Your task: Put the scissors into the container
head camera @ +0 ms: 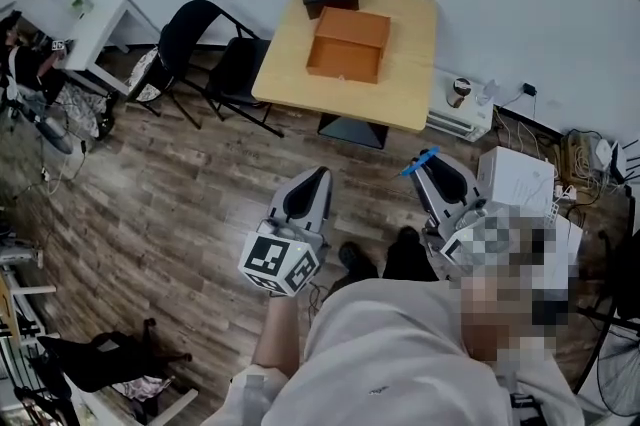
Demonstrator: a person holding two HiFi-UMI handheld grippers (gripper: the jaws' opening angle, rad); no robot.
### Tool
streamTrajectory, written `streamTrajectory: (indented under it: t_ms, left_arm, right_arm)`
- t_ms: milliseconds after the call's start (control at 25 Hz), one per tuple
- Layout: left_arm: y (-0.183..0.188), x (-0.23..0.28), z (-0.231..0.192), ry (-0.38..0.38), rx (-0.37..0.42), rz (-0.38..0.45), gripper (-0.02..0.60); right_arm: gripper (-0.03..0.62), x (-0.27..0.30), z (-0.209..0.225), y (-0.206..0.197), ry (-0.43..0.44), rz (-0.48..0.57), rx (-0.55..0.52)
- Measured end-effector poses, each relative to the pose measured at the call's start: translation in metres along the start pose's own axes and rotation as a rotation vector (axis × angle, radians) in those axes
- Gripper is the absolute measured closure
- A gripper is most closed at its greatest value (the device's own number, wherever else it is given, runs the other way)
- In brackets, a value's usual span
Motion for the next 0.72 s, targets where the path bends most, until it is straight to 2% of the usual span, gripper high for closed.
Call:
streamTrajectory:
  t_ms: [360,720]
  left_arm:
    - [-0.009,-0.01,-0.018,0.036,-0.018,-0.029,0.575]
    - [-0.007,0.027,-0.061,0.07,-0.021,-0.055,0.575]
  right_arm:
    - [0.514,0.023,0.012,-0.006,-0.019,-0.025,0.015]
    - [0.514,0.082,0.038,0.0,0.029,-0.039,0.023]
Point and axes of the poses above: the fingertips, and each gripper's own axes: x forward along the fingers, z to its right, y out of its top, the point moved 1 cm from there along -x, backward along the fingers, and after that the axes turned 6 degrees about x, right-handed, at the moved point
